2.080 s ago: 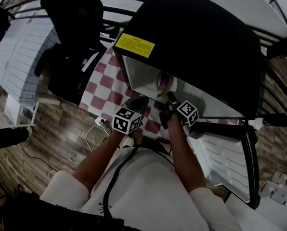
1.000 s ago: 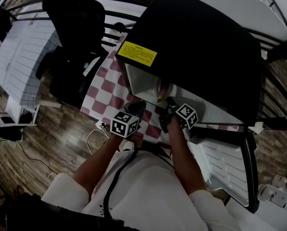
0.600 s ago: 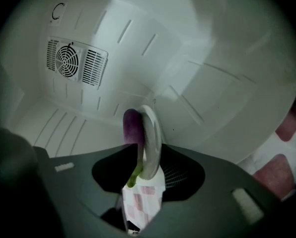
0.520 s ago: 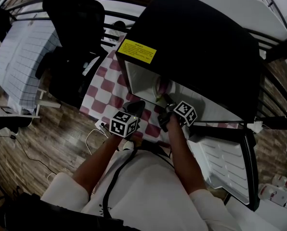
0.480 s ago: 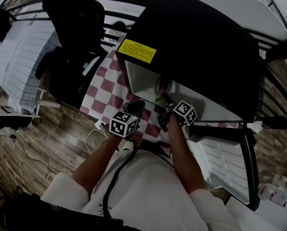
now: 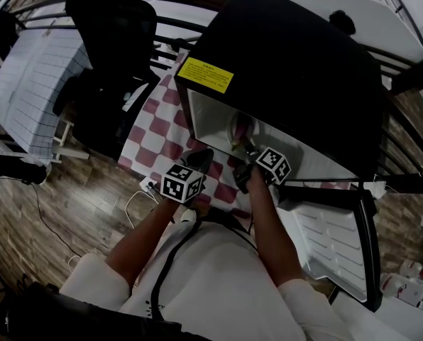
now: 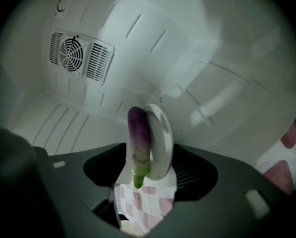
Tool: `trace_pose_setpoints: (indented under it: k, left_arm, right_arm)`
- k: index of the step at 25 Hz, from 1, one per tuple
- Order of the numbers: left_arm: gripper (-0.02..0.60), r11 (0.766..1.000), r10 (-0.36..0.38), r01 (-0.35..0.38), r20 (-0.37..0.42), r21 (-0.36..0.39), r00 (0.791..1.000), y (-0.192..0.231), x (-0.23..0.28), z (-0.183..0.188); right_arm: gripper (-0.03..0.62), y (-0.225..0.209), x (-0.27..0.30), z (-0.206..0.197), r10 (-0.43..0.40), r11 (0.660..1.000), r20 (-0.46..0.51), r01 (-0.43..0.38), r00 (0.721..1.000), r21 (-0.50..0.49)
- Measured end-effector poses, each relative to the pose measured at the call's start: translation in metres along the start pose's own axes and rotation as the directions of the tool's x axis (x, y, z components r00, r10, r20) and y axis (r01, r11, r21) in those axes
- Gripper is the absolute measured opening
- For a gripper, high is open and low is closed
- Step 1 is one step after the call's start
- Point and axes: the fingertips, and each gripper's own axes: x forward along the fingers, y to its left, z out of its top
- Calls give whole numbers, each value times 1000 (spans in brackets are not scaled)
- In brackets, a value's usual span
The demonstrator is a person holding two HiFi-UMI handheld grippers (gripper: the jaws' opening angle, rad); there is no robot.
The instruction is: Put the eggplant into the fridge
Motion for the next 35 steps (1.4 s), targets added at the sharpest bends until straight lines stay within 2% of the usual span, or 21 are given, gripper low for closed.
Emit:
trace_pose_setpoints:
  k: [8,12,18,22,29,35]
  left_arm:
    - [0,1000,0,0,4,1,1000,0,1,2]
    - [0,1000,7,-7,11,5,1000,2,0,5]
    - [0,1000,4,-4,7,8,1000,0,2,4]
    - [0,1000,-2,2,10,13,1000,-2,2,6]
    - [0,1000,-10,10,10,21,1000,-5,-2,6]
    - [0,999,-22,21,12,31,1000,-10,-4,6]
  right_arm:
    - [329,7,7,1,-7,1000,-10,7,1000,-12]
    - [369,10,10,0,-9,999,-28,7,1000,-51]
    - [418,12,11,-4,-56,989,-62,47,996,-138]
    - [445,14,9,-4,-56,988,-57,47,997,-145]
    - [429,17,-1,0,-19,992,-30,15,999,-123]
    - [383,14,-13,2,13,997,6,-13,1000,-73]
